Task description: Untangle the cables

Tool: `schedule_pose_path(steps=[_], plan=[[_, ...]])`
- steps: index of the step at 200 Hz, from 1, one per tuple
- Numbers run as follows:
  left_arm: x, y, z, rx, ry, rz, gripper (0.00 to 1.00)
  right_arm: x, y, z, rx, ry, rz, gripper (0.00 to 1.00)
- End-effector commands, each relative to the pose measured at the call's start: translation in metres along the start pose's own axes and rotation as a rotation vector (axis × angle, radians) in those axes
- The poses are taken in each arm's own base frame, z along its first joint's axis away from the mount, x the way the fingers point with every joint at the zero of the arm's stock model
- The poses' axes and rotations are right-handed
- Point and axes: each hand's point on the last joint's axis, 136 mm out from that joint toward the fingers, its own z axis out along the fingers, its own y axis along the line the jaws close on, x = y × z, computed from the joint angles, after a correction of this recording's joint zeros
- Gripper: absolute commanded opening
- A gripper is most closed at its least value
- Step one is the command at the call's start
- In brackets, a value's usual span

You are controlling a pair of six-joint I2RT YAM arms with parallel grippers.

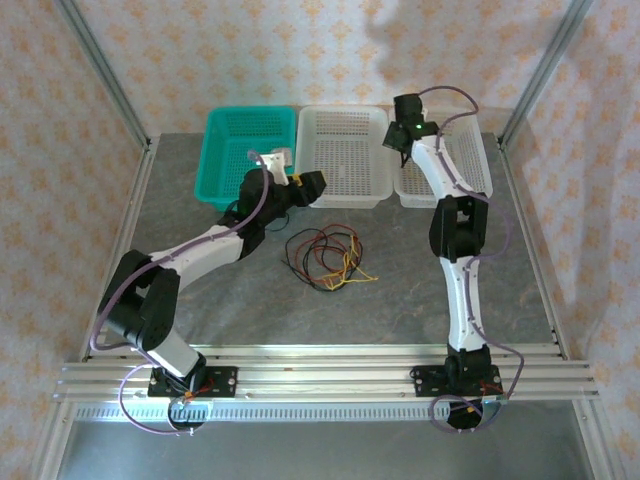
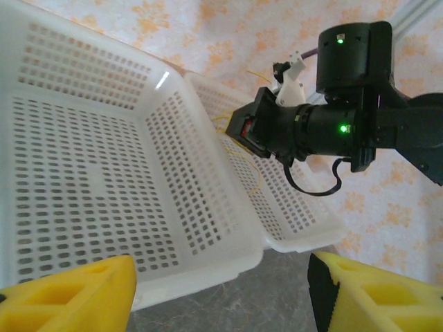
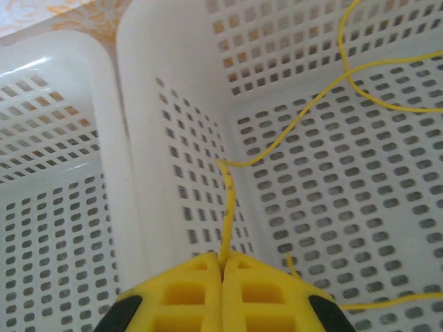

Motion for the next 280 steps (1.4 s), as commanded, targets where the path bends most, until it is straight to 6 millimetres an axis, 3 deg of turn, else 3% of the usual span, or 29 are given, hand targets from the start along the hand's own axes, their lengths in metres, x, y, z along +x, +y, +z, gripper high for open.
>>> schedule_pose_path(steps=[1, 56, 79, 129, 156, 197, 245, 280], plan=[[0.006, -0.019, 0.011, 0.024, 0.035, 0.077, 0.67, -0.037, -0.006, -0.036, -0.068, -0.072, -0.004, 0.00], [0.033, -0.045, 0.033, 0.072, 0.105, 0.111, 0.67, -0.030, -0.022, -0.034, -0.164, -0.008, -0.004, 0.00], [0.039, -0.048, 0.035, 0.078, 0.117, 0.112, 0.67, -0.035, -0.021, -0.046, -0.189, -0.023, -0.002, 0.00], [0.022, -0.050, 0.026, 0.043, 0.071, 0.153, 0.67, -0.083, -0.023, -0.116, -0.168, -0.181, 0.006, 0.00], [0.011, -0.054, 0.019, 0.033, 0.046, 0.172, 0.67, -0.100, -0.023, -0.150, -0.171, -0.239, 0.021, 0.00], [0.006, -0.056, 0.011, 0.038, 0.015, 0.172, 0.67, -0.114, -0.017, -0.190, -0.220, -0.283, 0.050, 0.00], [0.001, -0.063, 0.001, 0.089, -0.031, 0.186, 0.68, -0.132, -0.008, -0.254, -0.306, -0.367, 0.070, 0.00], [-0.005, -0.069, -0.008, 0.118, -0.081, 0.224, 0.70, -0.130, 0.000, -0.298, -0.402, -0.391, 0.067, 0.00]])
